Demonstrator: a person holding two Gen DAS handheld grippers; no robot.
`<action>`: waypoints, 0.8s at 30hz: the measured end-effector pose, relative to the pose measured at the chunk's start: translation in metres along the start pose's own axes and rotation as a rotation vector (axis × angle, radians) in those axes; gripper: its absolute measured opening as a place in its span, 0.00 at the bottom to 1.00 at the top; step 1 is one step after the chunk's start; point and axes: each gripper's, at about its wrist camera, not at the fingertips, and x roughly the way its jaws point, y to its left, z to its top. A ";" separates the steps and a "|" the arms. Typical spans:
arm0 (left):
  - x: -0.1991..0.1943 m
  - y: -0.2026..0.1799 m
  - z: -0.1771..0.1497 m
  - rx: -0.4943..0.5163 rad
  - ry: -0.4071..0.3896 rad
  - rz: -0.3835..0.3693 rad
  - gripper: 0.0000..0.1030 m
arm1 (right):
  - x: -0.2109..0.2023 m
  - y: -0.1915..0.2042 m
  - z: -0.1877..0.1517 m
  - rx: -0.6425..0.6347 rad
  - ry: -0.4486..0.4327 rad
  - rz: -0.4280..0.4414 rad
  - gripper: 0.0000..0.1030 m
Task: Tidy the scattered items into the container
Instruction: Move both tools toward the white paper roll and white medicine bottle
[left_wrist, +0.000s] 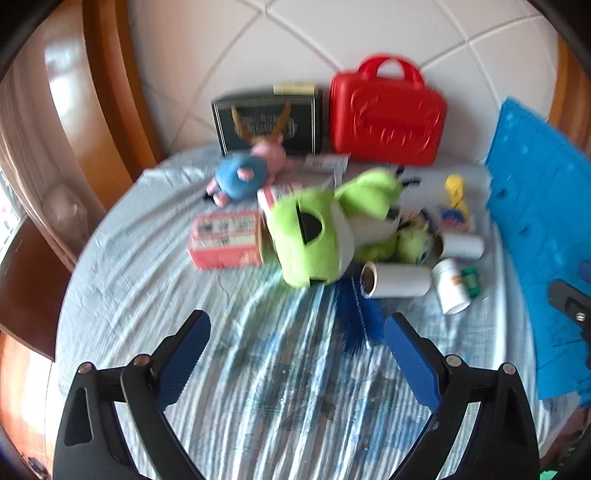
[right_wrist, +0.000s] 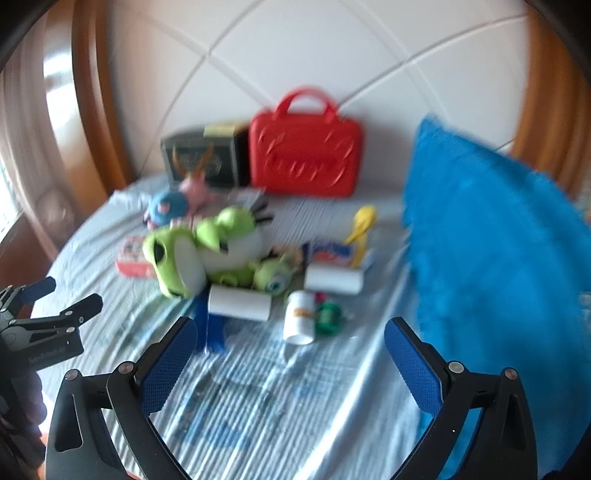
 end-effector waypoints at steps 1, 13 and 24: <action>0.008 -0.002 -0.002 -0.002 0.015 0.006 0.94 | 0.020 -0.001 -0.001 0.001 0.038 0.015 1.00; 0.107 -0.073 0.016 0.144 0.128 -0.084 0.90 | 0.122 -0.039 -0.015 0.073 0.235 -0.012 1.00; 0.171 -0.131 0.049 0.324 0.085 -0.014 0.70 | 0.149 -0.064 -0.034 0.107 0.313 -0.072 0.72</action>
